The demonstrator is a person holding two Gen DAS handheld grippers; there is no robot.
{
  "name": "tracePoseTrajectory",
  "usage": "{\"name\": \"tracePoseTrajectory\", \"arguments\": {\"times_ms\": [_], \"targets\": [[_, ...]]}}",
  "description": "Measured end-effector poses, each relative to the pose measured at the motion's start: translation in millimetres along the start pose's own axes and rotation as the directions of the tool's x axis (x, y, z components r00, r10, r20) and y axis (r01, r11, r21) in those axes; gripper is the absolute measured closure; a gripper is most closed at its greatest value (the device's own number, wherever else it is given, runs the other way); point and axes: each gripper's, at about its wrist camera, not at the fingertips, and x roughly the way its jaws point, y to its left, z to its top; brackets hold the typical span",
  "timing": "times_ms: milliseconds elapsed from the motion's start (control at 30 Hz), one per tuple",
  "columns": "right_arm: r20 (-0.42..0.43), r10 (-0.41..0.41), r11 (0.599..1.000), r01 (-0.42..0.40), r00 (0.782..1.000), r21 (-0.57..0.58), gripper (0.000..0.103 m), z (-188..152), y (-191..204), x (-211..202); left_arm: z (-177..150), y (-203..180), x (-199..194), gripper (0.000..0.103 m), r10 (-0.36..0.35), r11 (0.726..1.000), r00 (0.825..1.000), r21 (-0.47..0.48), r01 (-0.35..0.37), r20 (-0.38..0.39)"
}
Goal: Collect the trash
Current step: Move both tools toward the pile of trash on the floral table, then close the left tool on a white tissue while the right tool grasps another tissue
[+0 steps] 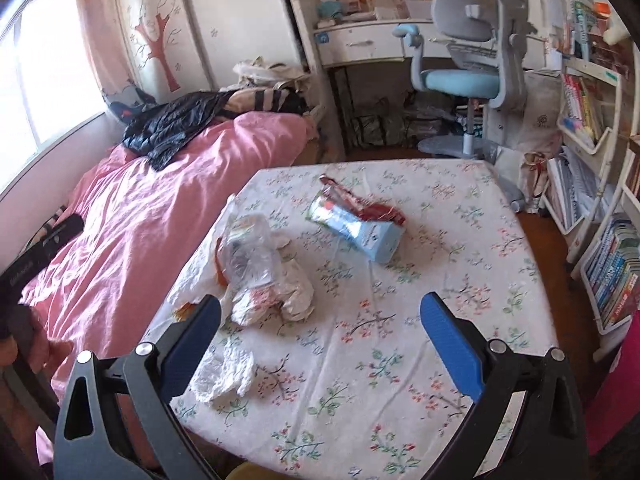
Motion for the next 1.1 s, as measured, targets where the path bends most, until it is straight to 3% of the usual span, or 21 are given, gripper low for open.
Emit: {"name": "tracePoseTrajectory", "arguments": {"times_ms": [200,467,633,733,900,1100], "targets": [[-0.113,0.041,0.992,-0.054,0.993,-0.110,0.007,-17,40,28,1,26,8,0.007,0.024,0.998,0.999,-0.057,-0.026,-0.025],[-0.291,0.080,0.969,-0.143,0.954,-0.202,0.007,-51,80,73,-5,36,23,0.007,0.056,0.997,0.995,-0.039,-0.059,-0.081],[-0.351,0.076,0.965,-0.157,0.933,-0.208,0.008,-63,84,90,-15,23,44,0.007,0.001,1.000,0.993,0.003,-0.001,-0.122],[-0.379,0.088,0.966,-0.172,0.921,-0.193,0.021,-66,79,97,-25,3,66,0.007,-0.042,0.996,0.983,0.075,0.056,-0.180],[-0.373,0.088,0.961,-0.178,0.924,-0.213,0.040,-65,72,94,-36,-35,99,0.007,-0.017,0.969,0.982,0.241,0.063,-0.189],[-0.389,0.135,0.964,-0.212,0.912,-0.163,0.063,-59,49,90,-44,-66,137,0.007,-0.049,0.937,0.970,0.324,0.128,-0.239]]}}
